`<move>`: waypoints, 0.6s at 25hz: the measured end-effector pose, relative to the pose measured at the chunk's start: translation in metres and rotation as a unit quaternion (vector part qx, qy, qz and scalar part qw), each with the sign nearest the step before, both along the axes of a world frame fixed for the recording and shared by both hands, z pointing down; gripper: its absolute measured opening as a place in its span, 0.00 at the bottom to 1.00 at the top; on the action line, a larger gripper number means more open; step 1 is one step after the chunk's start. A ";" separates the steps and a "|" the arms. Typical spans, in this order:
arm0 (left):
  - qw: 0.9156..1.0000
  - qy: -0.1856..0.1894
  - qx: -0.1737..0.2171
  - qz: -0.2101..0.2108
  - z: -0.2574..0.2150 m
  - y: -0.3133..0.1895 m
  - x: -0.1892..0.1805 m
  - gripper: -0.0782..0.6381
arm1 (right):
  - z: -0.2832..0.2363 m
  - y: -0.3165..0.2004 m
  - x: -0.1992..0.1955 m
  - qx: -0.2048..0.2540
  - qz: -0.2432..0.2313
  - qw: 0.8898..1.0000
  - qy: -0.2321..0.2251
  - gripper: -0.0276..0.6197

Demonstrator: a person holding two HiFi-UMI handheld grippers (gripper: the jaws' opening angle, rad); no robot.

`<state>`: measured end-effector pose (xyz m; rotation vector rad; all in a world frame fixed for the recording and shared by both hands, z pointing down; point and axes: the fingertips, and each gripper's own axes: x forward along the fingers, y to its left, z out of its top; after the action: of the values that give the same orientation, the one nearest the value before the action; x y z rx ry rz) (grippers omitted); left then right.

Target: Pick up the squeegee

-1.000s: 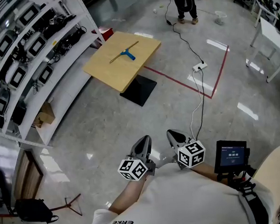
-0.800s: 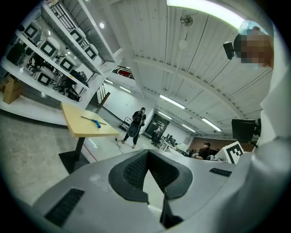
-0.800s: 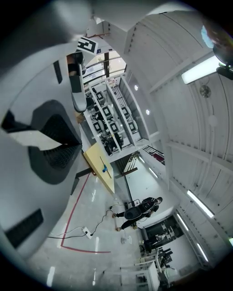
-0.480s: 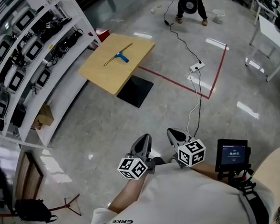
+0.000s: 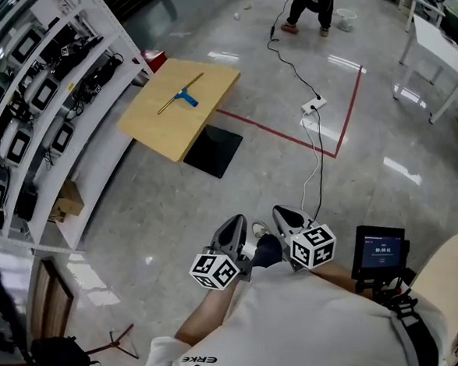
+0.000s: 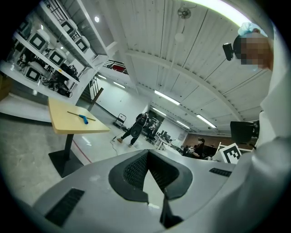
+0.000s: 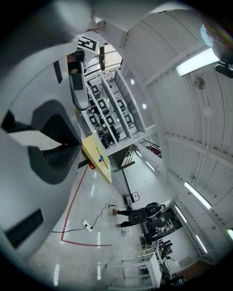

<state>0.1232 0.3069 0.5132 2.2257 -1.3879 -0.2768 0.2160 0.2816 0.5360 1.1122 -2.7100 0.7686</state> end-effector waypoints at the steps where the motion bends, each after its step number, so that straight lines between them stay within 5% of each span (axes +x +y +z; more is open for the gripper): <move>1: 1.000 0.001 0.001 0.002 0.001 -0.004 0.000 0.12 | 0.001 -0.004 0.001 0.001 0.004 1.000 0.002 0.05; 9: 1.000 0.016 0.008 0.019 0.001 -0.030 0.002 0.12 | 0.002 -0.024 0.009 0.005 0.029 0.999 0.013 0.05; 15: 0.999 0.039 0.005 0.007 -0.007 -0.090 -0.027 0.12 | -0.006 -0.086 -0.013 0.009 0.029 0.999 0.025 0.05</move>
<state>0.0963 0.2171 0.5066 2.2082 -1.3335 -0.3629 0.2028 0.1953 0.5295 1.2036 -2.6598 0.7146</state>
